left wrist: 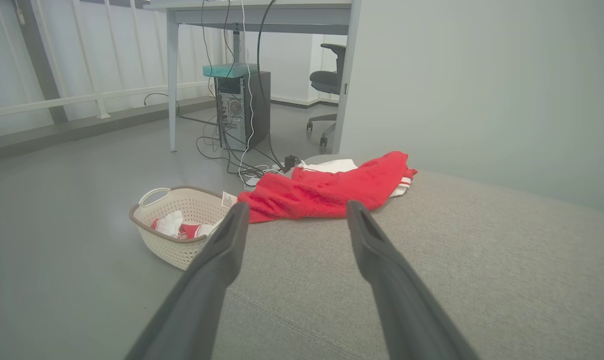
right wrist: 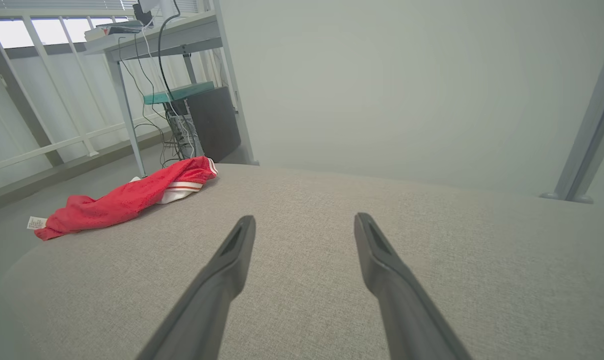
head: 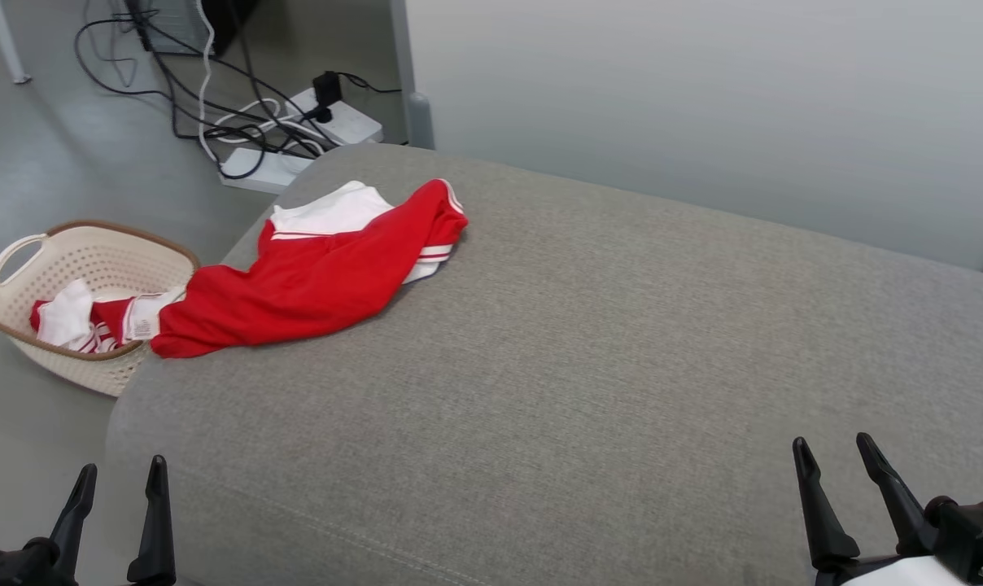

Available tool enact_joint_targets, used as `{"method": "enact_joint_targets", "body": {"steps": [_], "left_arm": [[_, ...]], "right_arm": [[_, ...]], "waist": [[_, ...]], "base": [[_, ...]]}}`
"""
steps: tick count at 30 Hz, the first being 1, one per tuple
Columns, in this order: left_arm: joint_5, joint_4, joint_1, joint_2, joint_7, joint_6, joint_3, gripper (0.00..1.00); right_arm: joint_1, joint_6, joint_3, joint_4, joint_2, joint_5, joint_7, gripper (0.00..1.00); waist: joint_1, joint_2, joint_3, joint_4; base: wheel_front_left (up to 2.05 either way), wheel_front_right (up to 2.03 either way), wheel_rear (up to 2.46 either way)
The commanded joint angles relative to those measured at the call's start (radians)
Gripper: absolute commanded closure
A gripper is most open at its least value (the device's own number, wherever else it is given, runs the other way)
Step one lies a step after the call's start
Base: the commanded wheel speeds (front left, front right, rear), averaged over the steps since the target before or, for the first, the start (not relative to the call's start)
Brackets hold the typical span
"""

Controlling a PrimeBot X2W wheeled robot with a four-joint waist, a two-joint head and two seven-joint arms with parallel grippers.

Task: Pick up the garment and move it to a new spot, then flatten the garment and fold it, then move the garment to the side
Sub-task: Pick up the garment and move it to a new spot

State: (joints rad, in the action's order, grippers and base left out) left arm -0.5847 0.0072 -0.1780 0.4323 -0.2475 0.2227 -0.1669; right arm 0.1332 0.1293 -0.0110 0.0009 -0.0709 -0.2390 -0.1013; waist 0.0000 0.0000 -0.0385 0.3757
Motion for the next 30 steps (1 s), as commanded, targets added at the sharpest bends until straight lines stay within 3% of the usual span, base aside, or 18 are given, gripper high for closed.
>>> {"method": "enact_joint_targets", "body": {"steps": [1,11,30], "left_arm": [[-0.005,-0.021,0.048,0.025,-0.011,0.01,0.048,0.0],[-0.013,-0.018,0.05,0.025,-0.012,0.008,0.055,0.0],[0.018,-0.028,0.133,0.058,0.021,-0.001,0.02,0.0]], "right_arm": [[-0.026,0.001,-0.028,-0.018,-0.01,-0.003,-0.003,0.0],[-0.024,0.001,-0.033,-0.01,0.0,-0.001,-0.007,0.0],[-0.029,0.001,-0.038,-0.008,-0.001,0.0,-0.009,0.0]], "waist": [[0.0,0.0,-0.011,0.063],[0.0,0.0,-0.01,0.113],[0.0,0.0,0.007,0.081]], "base": [[0.0,0.0,0.0],[0.0,0.0,0.0],[0.0,0.0,0.0]]}}
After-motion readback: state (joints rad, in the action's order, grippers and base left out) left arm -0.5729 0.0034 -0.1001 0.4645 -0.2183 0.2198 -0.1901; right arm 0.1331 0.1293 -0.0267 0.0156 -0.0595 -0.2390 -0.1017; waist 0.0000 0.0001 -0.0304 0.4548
